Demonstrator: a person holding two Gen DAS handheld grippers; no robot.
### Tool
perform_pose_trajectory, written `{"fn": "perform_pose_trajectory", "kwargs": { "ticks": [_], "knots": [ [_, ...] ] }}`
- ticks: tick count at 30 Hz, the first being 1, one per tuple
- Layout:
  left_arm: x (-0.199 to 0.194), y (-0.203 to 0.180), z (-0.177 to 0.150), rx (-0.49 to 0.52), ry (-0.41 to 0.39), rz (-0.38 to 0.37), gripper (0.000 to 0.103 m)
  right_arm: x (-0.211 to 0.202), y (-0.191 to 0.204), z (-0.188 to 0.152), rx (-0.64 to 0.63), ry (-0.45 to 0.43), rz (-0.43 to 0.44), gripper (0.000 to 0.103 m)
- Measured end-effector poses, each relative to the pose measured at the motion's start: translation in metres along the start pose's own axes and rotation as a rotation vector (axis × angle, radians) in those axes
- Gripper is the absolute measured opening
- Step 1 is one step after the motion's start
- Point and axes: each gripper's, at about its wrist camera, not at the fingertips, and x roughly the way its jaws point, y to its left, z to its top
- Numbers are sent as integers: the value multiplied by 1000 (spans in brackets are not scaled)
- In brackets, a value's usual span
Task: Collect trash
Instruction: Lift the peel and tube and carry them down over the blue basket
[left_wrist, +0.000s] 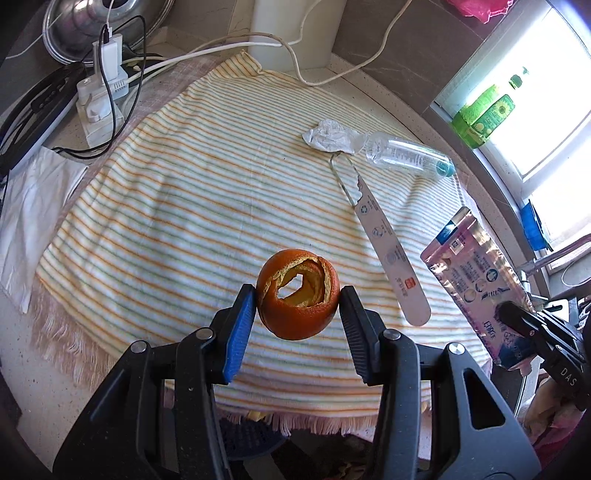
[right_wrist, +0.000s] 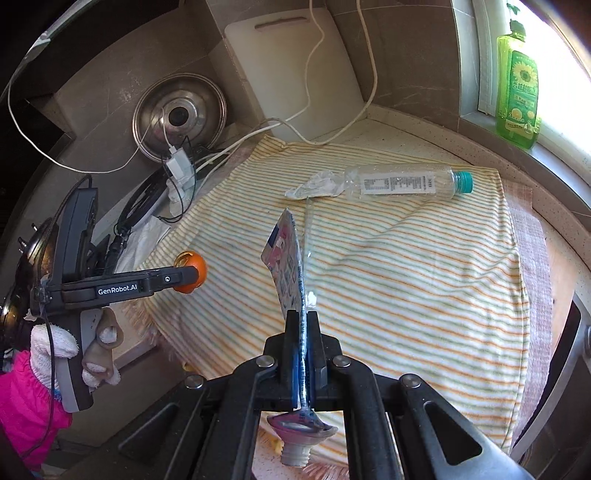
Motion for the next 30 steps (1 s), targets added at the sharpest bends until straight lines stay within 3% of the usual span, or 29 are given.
{"fn": "perform_pose_trajectory", "kwargs": {
  "ticks": [12, 30],
  "knots": [
    [-25, 18, -55, 36, 36, -23, 47, -21, 42, -57, 40, 21, 45, 0],
    [-30, 39, -121, 70, 127, -54, 48, -9, 82, -127, 74, 119, 54, 0]
  ]
}}
